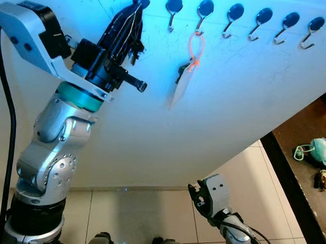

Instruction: Hang keys on a hook

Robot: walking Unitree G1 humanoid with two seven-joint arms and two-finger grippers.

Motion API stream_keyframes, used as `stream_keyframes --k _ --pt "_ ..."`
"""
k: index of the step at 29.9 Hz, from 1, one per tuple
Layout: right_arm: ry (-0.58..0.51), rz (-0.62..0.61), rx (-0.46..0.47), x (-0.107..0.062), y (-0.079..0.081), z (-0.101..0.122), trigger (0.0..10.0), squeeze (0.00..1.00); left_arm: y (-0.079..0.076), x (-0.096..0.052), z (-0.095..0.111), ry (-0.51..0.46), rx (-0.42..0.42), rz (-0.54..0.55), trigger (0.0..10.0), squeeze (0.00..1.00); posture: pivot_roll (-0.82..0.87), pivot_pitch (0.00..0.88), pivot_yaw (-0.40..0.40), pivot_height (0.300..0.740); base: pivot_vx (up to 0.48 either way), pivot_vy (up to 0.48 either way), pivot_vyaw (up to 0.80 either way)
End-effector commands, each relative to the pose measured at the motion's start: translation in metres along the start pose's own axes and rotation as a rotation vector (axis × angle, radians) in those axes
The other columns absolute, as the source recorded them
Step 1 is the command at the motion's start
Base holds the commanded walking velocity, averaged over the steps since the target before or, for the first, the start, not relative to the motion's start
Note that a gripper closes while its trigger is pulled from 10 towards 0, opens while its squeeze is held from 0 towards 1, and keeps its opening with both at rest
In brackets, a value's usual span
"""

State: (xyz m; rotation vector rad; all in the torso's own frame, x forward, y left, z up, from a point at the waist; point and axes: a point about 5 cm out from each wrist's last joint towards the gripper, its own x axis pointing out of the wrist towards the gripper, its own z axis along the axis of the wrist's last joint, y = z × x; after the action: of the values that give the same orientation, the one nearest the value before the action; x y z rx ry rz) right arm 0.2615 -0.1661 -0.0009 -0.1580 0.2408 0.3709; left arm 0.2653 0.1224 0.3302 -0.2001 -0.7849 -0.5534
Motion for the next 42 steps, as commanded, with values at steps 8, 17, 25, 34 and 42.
stream_keyframes --k 8,17,25,34,42 --pt "0.037 -0.011 0.01 -0.008 0.001 -0.012 10.0 0.0 0.008 -0.014 -0.025 0.154 0.069 0.054 10.0 0.0 0.03 0.125 -0.049 0.74 0.0 0.0 0.0" --pt "0.036 -0.017 0.01 -0.009 0.0 -0.012 10.0 0.0 0.006 -0.039 -0.05 0.281 0.071 0.033 10.0 0.62 0.02 0.13 -0.048 0.74 0.0 0.0 0.0" --pt "0.044 -0.016 0.007 -0.013 0.001 -0.016 10.0 0.0 -0.004 -0.084 -0.076 0.474 0.027 0.051 10.0 0.0 0.02 0.133 -0.044 0.74 0.0 0.0 0.0" --pt "0.079 -0.013 0.008 -0.017 0.003 -0.023 10.0 0.0 0.002 -0.257 -0.164 1.208 0.2 0.018 10.0 0.0 0.03 0.13 -0.042 0.74 0.0 0.0 0.0" --pt "0.264 0.017 -0.005 -0.036 0.009 -0.055 10.0 0.0 -0.002 -0.358 -0.194 1.693 0.229 0.218 10.0 0.0 0.02 0.124 -0.049 0.74 0.0 0.0 0.0"
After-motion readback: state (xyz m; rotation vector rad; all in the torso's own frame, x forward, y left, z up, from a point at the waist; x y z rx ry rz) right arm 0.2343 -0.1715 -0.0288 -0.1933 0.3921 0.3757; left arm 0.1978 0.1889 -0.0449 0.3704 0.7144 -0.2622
